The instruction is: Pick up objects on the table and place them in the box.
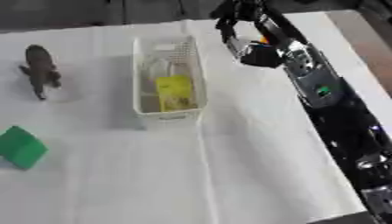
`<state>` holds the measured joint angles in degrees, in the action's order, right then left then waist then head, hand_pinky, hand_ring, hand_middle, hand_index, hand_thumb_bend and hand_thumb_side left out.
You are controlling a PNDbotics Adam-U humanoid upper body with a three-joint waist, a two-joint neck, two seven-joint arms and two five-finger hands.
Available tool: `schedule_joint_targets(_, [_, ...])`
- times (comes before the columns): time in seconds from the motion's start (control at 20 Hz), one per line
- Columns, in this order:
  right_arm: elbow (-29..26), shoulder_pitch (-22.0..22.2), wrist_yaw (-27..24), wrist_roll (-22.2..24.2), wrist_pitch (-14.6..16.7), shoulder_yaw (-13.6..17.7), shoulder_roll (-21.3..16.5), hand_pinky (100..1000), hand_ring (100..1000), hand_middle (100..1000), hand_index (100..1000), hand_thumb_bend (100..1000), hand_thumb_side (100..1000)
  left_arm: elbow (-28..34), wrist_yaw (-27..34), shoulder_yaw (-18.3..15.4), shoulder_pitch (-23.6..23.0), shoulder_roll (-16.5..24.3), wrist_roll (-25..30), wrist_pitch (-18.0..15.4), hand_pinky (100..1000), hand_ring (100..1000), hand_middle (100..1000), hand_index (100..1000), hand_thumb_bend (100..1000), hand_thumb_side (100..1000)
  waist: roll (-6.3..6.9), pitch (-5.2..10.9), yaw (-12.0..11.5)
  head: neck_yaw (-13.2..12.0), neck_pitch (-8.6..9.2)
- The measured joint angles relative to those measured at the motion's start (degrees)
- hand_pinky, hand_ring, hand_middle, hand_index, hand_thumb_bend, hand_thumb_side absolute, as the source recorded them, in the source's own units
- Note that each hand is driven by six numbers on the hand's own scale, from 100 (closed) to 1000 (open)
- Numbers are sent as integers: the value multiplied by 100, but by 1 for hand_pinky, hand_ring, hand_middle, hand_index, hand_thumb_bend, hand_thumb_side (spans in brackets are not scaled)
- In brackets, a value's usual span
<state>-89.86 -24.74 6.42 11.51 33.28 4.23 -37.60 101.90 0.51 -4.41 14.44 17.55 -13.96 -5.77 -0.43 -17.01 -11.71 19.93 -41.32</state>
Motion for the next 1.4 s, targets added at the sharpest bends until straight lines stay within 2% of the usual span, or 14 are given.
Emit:
schedule_joint_targets(1.05, [3,0,-1,5,-4,1,0,540,639,694,795,100,490,0,0,3,19,0,4,4,620,678,661,759,284,1000,29,46,-32,27,1])
schedule_joint_targets(1.4, [134,-111,142,-35,10,39,-62,575,663,718,807,100,477,0,0,36,25,0,24,21,621,679,662,760,282,1000,33,48,-26,45,1])
